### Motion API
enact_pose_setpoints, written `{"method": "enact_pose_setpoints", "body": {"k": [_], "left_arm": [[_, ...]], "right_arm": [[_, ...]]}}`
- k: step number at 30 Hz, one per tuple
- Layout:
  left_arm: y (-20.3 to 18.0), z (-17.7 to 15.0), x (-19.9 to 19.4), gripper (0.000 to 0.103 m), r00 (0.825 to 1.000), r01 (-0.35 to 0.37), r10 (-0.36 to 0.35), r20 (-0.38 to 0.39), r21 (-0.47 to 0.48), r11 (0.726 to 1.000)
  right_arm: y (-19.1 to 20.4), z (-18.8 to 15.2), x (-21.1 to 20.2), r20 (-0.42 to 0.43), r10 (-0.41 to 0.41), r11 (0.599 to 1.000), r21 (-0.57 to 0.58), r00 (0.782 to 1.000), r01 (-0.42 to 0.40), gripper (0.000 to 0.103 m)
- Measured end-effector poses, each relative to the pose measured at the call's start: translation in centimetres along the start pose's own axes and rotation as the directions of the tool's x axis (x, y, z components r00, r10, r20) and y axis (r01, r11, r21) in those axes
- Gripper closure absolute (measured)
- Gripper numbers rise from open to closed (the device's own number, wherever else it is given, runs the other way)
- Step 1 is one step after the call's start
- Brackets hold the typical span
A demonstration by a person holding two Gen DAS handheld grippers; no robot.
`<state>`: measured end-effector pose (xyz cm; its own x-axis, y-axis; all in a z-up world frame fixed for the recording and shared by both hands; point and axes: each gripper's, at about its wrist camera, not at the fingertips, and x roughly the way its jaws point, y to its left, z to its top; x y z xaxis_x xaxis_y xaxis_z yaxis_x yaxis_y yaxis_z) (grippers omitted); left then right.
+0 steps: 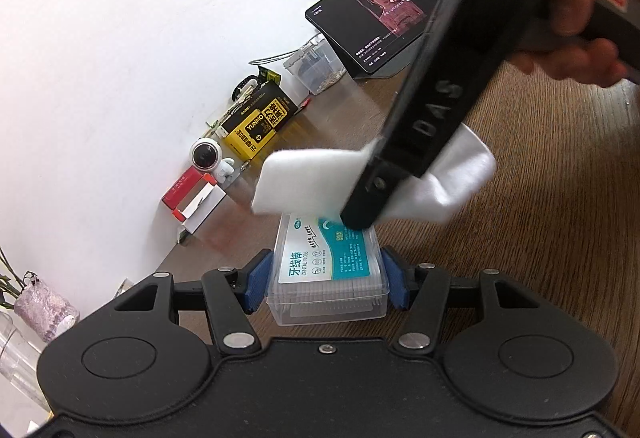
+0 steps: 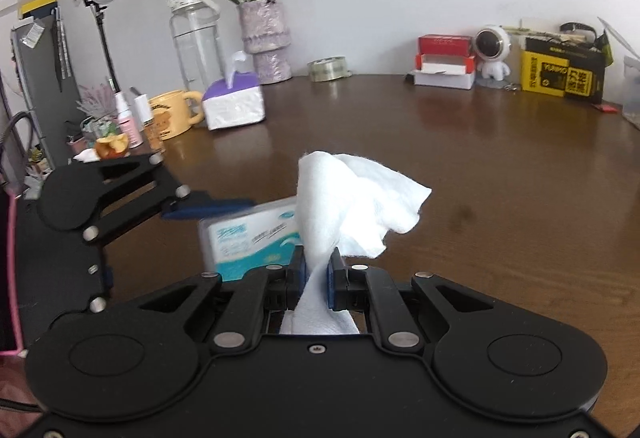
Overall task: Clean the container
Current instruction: 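Lift the wipe off the box lid with the right gripper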
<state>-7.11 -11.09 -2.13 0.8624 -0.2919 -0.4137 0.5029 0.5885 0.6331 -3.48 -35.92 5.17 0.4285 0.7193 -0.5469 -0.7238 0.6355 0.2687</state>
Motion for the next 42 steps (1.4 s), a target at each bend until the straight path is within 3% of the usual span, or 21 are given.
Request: {"method": "enact_pose_setpoints", "body": {"k": [6, 9, 14, 21, 29, 36, 42], "left_arm": [[0.1, 0.0, 0.0, 0.046, 1.000, 0.000, 0.000, 0.000, 0.000, 1.000], [0.0, 0.1, -0.2, 0.046, 1.000, 0.001, -0.001, 0.000, 0.000, 1.000], [0.0, 0.2, -0.1, 0.046, 1.000, 0.001, -0.001, 0.000, 0.000, 1.000], [0.3, 0.2, 0.0, 0.046, 1.000, 0.001, -0.001, 0.000, 0.000, 1.000], [0.5, 0.2, 0.2, 0.046, 1.000, -0.007, 0.007, -0.007, -0.007, 1.000], [2.0, 1.2, 1.6, 0.047, 0.998, -0.006, -0.004, -0.067, -0.153, 0.988], [6.6, 1.9, 3.9, 0.047, 0.993, -0.037, -0.004, -0.122, -0.340, 0.940]], "right_arm": [[2.9, -0.1, -0.2, -0.003, 0.114, 0.992, -0.061, 0.994, -0.114, 0.093], [3.2, 0.3, 0.0, -0.004, 0.118, 0.991, -0.070, 0.993, -0.118, 0.093], [1.7, 1.1, 0.4, 0.013, 0.062, 0.997, -0.044, 0.998, -0.061, 0.093], [-1.1, 0.3, 0.4, 0.027, -0.052, 0.995, 0.084, 0.998, 0.050, 0.093], [-1.0, -1.2, -2.3, 0.086, -0.054, 0.992, 0.119, 0.995, 0.044, 0.093], [-1.6, -1.6, -3.8, 0.116, -0.071, 0.989, 0.135, 0.991, 0.055, 0.093], [-2.1, -2.0, -4.2, 0.126, -0.074, 0.987, 0.153, 0.989, 0.054, 0.093]]}}
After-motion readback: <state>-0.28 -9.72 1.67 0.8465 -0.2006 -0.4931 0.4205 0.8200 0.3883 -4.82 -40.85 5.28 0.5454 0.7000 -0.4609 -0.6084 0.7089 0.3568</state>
